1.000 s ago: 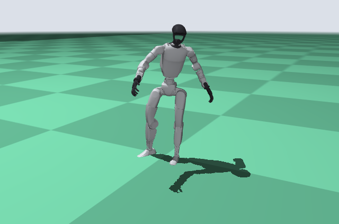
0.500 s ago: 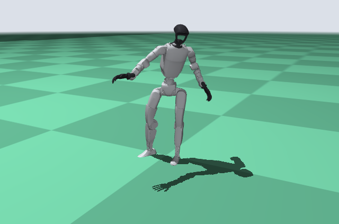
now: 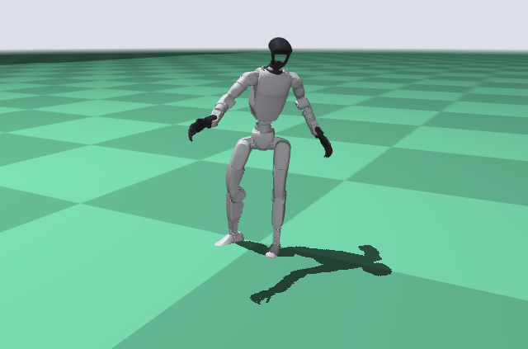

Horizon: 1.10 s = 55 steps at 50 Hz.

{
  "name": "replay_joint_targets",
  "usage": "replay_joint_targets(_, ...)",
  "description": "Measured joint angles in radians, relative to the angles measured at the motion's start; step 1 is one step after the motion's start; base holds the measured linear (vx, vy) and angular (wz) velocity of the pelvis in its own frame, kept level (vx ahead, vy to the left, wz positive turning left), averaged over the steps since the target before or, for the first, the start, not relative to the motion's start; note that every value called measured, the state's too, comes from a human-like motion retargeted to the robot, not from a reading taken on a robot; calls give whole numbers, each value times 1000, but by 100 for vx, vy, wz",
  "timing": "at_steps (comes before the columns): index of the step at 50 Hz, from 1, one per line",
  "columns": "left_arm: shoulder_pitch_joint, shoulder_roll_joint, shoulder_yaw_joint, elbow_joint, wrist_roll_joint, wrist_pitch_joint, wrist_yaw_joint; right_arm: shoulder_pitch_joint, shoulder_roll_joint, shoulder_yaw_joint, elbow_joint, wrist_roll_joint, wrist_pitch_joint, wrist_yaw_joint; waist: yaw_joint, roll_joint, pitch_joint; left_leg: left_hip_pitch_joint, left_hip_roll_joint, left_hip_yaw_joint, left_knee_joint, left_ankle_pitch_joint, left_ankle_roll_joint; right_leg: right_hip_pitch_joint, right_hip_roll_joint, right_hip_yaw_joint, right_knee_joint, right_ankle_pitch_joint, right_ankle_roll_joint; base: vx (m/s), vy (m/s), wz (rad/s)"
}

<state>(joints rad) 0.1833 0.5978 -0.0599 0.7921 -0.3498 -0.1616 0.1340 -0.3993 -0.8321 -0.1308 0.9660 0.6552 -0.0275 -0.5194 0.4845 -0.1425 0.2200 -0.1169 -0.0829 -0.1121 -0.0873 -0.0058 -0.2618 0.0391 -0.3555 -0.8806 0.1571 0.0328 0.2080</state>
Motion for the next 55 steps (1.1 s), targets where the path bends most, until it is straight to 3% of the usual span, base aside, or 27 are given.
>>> replay_joint_targets(4,27,1,10,3,10,6,41,4,19,-2,42,-70,50,-208,2,-1,4,5,0,14,0,-2,0,-4,-2,16,1,-1,7,0,0,-14)
replay_joint_targets(8,56,2,8,25,39,-4,51,-12,56,68,48,-196,52,-218,9,-8,6,15,10,47,0,-8,0,-15,3,52,-1,-2,17,0,-2,-49)
replay_joint_targets(10,73,3,6,34,75,-11,52,-12,71,120,7,-287,29,-121,8,-9,9,23,17,66,0,-12,0,-20,7,74,-3,-2,23,0,-4,-57)
replay_joint_targets(15,81,-26,0,61,80,-2,-56,18,71,225,-243,-134,-79,324,-3,-5,-5,28,36,111,0,-17,0,-40,24,119,-14,5,29,0,-3,-49)
replay_joint_targets(20,76,-28,-19,49,66,-14,-88,27,119,168,-329,229,-150,622,-15,4,-18,35,51,132,0,-23,0,-44,39,140,-20,7,25,1,-3,-21)
replay_joint_targets(23,65,-19,-27,35,49,-19,-79,41,128,105,-289,338,-171,588,-22,7,-24,39,51,134,0,-26,3,-42,38,143,-19,7,22,0,0,0)
replay_joint_targets(26,55,-9,-28,24,38,-17,-53,57,105,51,-216,286,-181,400,-31,10,-30,43,48,134,0,-28,1,-40,34,144,-15,4,19,0,0,0)
replay_joint_targets(32,61,1,-9,11,45,13,18,45,53,-35,-84,66,-38,-123,-62,13,-34,57,30,151,0,-33,0,-41,13,164,0,-2,20,1,8,-12)
replay_joint_targets(35,83,4,6,9,83,7,35,16,44,-40,-61,-113,15,-279,-78,14,-32,70,26,180,0,-37,0,-48,7,195,5,-6,26,0,5,-52)
replay_joint_targets(37,97,-1,15,13,104,0,26,12,31,27,-105,-310,58,-258,-86,16,-31,80,34,210,0,-42,0,-58,15,225,2,-6,29,0,-3,-86)
replay_joint_targets(38,104,-7,23,17,120,5,3,17,8,88,-139,-490,125,-157,-88,19,-31,85,44,228,0,-45,0,-64,24,244,0,-7,27,0,-7,-103)
replay_joint_targets(40,120,-15,18,20,111,-14,6,5,5,150,-264,-495,25,-155,-98,24,-33,95,52,265,0,-51,0,-73,35,277,-12,-2,38,0,-7,-108)
replay_joint_targets(45,133,-8,-4,33,141,-23,-73,-65,-95,317,-549,-526,-141,271,-105,36,-42,118,95,372,0,-66,1,-98,92,370,-57,13,54,-1,-12,-118)
replay_joint_targets(48,115,1,-6,27,153,-16,-103,-122,-134,360,-678,-421,-171,445,-109,42,-52,118,119,422,0,-69,1,-116,130,411,-88,21,54,-4,-13,-92)
replay_joint_targets(51,91,6,1,0,146,-18,-84,-140,-147,353,-729,-363,-178,451,-122,48,-61,122,132,448,0,-72,1,-119,152,437,-107,21,54,0,-9,-48)
replay_joint_targets(55,61,13,5,-67,106,-35,-27,-109,-135,272,-688,-314,-191,297,-152,57,-65,140,134,453,0,-75,1,-104,158,450,-112,20,54,4,-3,-3)
